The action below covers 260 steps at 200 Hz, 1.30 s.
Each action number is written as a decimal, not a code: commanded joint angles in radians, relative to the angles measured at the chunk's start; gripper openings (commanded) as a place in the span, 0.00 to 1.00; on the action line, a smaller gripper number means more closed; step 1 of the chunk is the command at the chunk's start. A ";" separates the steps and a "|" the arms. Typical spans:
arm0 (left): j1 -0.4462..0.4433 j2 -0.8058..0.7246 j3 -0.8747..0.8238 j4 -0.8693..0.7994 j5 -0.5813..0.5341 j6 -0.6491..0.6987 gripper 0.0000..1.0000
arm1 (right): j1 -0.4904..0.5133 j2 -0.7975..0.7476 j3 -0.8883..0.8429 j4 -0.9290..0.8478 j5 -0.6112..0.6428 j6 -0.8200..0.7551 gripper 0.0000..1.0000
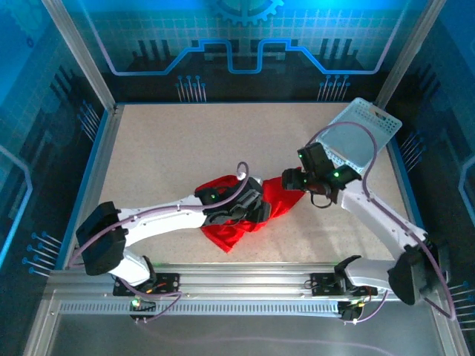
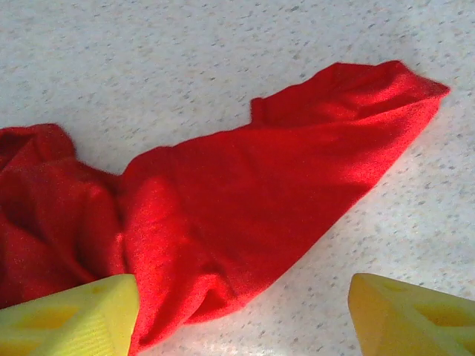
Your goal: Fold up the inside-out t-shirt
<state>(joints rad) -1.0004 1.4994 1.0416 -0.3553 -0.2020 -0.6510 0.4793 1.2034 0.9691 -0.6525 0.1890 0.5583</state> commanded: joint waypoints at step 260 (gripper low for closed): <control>0.224 -0.329 -0.431 0.299 0.038 0.094 0.87 | 0.378 -0.144 0.144 -0.097 0.183 0.019 0.00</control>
<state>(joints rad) -0.7826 1.1679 0.5762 -0.1101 -0.1326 -0.5735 0.8757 1.1290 1.0679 -0.6605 0.3187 0.6098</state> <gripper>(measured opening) 0.866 0.063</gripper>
